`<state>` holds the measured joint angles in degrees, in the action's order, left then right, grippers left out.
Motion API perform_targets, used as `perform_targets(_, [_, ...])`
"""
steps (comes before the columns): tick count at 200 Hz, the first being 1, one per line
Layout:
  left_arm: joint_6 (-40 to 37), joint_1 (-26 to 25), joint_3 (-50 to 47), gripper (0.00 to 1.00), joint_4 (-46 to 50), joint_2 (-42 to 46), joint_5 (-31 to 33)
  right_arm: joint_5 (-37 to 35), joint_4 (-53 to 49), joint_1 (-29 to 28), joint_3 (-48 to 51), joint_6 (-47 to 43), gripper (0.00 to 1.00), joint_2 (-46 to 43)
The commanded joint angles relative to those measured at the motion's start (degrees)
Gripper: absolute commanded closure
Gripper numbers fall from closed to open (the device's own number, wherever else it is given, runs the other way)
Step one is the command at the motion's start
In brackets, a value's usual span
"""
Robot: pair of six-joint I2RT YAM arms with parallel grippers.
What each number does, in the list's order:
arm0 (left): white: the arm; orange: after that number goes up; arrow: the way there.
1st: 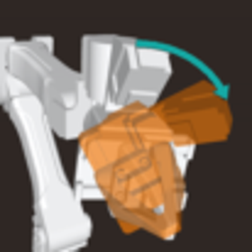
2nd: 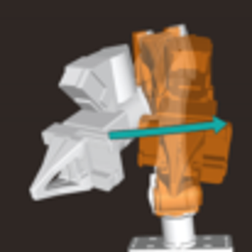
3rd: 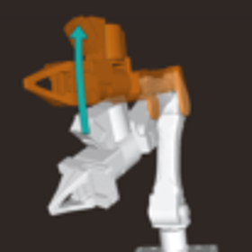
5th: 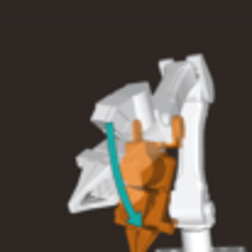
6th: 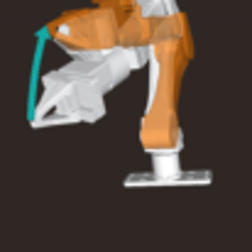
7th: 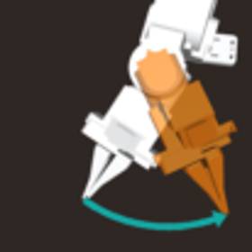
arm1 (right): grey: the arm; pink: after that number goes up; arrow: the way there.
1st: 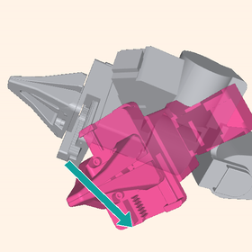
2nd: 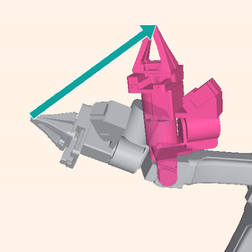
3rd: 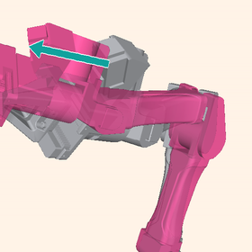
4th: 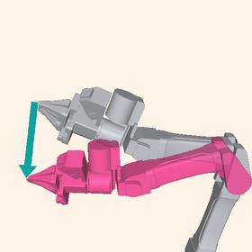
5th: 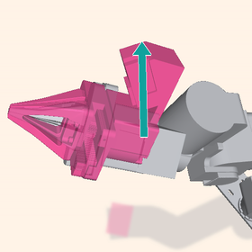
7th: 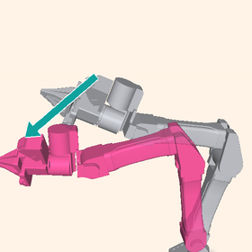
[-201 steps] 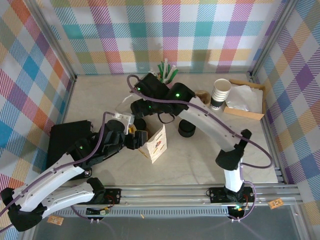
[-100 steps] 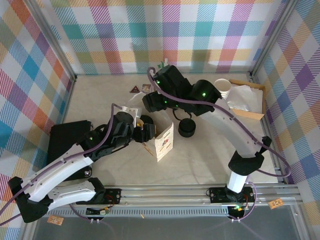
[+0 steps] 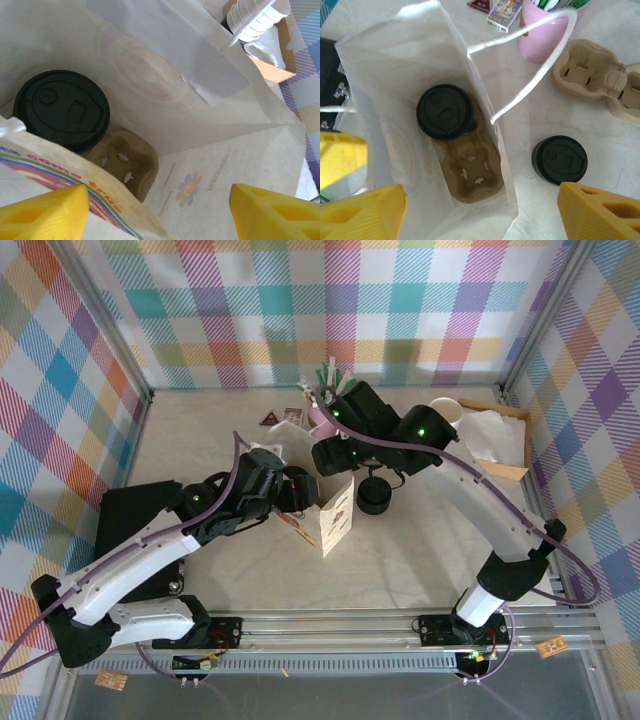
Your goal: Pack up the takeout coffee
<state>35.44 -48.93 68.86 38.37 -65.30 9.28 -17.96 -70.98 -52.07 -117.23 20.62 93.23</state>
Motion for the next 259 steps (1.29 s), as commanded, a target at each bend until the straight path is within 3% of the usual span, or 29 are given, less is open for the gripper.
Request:
perform_targets(1, [2.9,0.5,3.1,0.26,3.4,0.0,3.1,1.0,-0.9,1.2,3.3,1.4,0.17,-2.0])
perform_targets(90, [6.5,0.5,4.4,0.28,4.3,-0.3,5.1,7.4,2.9,5.0,13.1,-0.3,0.24,-4.0])
perform_targets(259, [10.3,0.5,12.3,0.31,9.0,-5.4,10.7,14.2,3.3,5.1,15.3,-4.4,0.67,-1.5])
